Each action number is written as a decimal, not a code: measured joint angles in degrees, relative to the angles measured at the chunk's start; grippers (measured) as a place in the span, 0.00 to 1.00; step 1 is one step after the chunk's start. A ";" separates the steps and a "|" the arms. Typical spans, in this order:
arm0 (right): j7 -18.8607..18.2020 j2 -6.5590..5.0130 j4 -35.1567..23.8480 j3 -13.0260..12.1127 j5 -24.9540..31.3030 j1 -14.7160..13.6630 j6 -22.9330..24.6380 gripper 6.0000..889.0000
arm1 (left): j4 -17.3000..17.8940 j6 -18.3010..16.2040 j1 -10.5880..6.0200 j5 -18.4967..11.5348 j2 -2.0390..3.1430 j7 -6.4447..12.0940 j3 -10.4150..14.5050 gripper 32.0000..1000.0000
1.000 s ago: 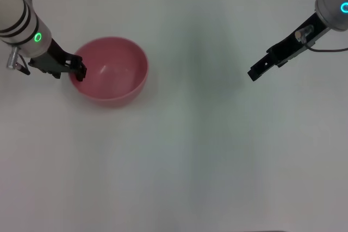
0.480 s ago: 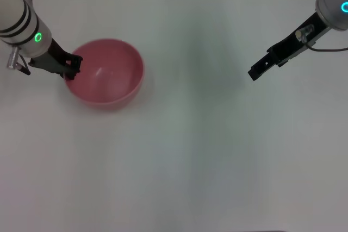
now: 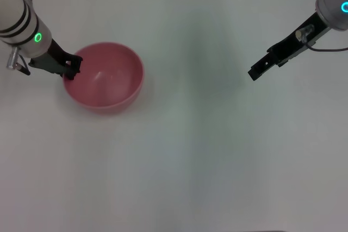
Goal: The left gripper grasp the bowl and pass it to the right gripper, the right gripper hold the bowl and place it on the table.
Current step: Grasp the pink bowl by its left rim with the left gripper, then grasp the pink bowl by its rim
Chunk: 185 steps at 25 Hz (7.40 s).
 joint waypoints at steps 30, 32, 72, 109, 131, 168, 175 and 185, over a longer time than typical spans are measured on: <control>0.00 -0.08 0.00 0.10 -0.10 -0.69 0.00 0.96 | 2.43 3.85 -0.06 -0.66 0.34 0.88 -0.56 0.02; 0.00 -0.09 0.00 0.18 -0.07 -0.82 0.00 0.96 | 3.64 5.32 -0.08 -0.75 0.48 1.02 -0.60 0.02; -1.63 -1.23 -3.52 0.26 8.09 -0.28 -7.32 0.95 | 13.85 18.88 -0.67 -9.05 -1.43 9.92 -5.19 0.02; 0.45 0.49 1.80 -1.66 4.65 9.78 -1.20 0.89 | 19.83 20.95 -5.33 -15.74 -2.46 6.40 3.84 0.02; 0.24 2.15 4.35 -7.73 4.65 11.17 0.87 0.84 | 19.82 20.69 -5.61 -15.83 -2.46 6.47 3.85 0.02; -0.44 2.38 3.96 -8.79 4.69 10.84 0.97 0.10 | 19.34 21.56 -5.36 -16.28 -2.14 6.92 3.84 0.04; -0.44 2.37 3.96 -8.79 4.67 10.80 0.97 0.08 | 19.49 21.69 -5.33 -16.23 -2.10 6.90 3.55 0.26; -0.43 2.31 3.96 -8.79 4.65 10.65 0.96 0.06 | 19.57 21.69 -5.26 -16.26 -2.11 6.97 3.30 0.47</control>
